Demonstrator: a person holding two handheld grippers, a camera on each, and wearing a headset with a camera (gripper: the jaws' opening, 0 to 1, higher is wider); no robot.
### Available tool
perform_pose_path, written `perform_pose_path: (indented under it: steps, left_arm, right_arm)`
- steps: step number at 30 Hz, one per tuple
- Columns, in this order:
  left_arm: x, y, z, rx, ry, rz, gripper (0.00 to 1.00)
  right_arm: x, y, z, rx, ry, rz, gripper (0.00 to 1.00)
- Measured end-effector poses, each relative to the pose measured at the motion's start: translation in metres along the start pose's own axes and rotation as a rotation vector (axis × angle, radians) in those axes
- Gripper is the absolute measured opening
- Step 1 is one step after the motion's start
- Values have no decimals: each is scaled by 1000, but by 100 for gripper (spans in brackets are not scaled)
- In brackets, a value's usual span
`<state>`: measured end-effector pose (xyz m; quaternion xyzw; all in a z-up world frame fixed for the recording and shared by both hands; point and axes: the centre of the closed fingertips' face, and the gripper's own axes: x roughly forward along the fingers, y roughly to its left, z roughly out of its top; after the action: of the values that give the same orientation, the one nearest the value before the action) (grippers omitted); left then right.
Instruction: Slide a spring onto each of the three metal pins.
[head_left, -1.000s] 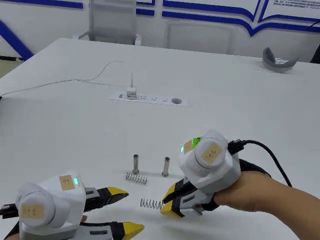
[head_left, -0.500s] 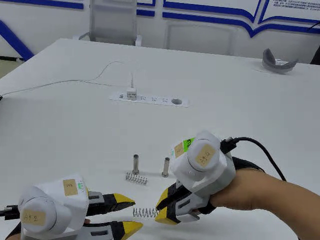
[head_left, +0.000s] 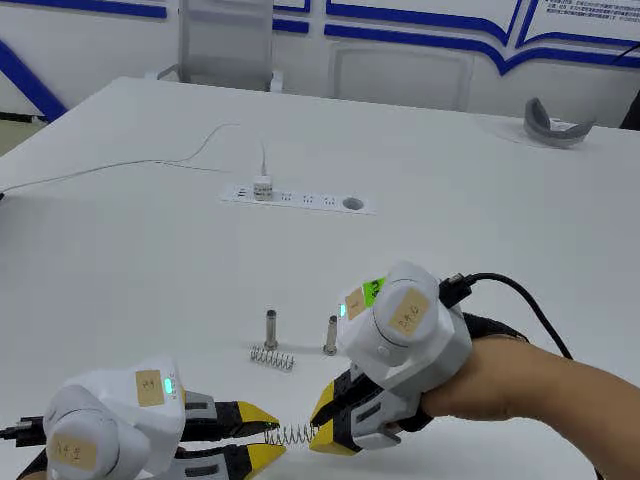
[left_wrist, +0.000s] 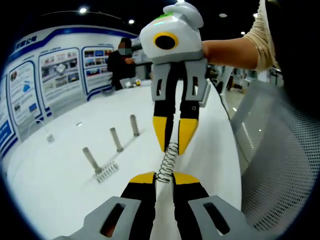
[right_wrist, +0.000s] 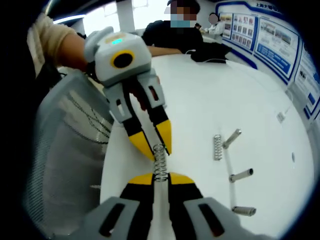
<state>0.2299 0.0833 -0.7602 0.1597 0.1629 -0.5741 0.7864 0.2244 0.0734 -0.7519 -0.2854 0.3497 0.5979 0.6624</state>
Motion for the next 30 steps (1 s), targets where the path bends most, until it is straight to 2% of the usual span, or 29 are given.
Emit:
perform_pose_path:
  steps: [7, 16, 30]
  left_arm:
    - [0, 0, 0, -12, 1, 1, 12]
    - [1, -2, 0, -16, 2, -3, 11]
    - [3, -3, 3, -19, -10, -7, 11]
  right_arm:
    - [-5, 0, 9, -17, -16, -5, 11]
    - [-9, 2, 28, -39, -63, -14, 11]
    - [-6, 7, 50, -58, -125, -17, 12]
